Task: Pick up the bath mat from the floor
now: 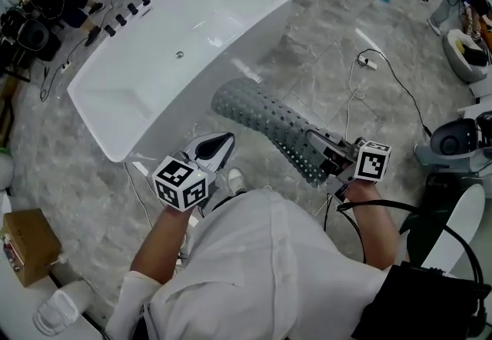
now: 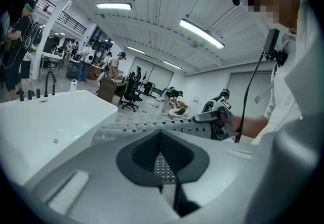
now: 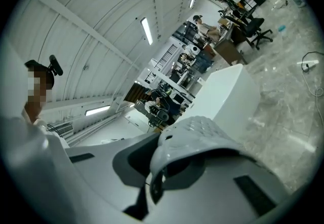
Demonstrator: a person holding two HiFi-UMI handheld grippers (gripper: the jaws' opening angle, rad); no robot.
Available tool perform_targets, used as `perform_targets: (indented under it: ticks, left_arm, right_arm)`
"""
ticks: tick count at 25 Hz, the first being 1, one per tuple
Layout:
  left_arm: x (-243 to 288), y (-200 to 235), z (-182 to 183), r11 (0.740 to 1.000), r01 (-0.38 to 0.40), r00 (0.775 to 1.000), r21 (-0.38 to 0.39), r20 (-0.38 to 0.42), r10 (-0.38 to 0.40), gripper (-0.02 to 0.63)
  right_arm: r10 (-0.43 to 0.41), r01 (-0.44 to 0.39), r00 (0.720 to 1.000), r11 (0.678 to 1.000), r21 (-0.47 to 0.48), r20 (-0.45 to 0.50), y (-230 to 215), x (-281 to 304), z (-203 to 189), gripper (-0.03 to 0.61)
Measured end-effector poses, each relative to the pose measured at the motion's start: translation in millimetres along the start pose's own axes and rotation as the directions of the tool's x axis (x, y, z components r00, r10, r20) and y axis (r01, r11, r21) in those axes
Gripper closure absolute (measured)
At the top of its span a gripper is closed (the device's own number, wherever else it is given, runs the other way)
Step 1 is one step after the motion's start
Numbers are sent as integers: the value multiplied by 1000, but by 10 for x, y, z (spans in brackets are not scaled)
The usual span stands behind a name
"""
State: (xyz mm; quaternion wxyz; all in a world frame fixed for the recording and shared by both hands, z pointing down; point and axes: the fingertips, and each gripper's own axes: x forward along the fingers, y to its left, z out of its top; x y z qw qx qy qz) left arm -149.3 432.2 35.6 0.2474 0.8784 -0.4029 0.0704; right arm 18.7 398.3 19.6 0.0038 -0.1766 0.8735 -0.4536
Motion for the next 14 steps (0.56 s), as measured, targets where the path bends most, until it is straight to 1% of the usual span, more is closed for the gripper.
perform_targets:
  ticks: [6, 10, 14]
  left_arm:
    - [-139, -148, -72, 1000, -23, 1000, -3, 2, 23, 607]
    - [-95, -212, -76, 1000, -23, 1000, 4, -12, 23, 607]
    - [19, -241, -23, 1000, -21, 1000, 13, -5, 21, 607]
  right_arm:
    - [11, -11, 1000, 1000, -8, -5, 98, -122, -118, 566]
    - [18, -18, 1000, 1000, -11, -18, 105, -145, -137, 566]
    - [26, -27, 999, 999, -22, -33, 70, -162, -109, 566]
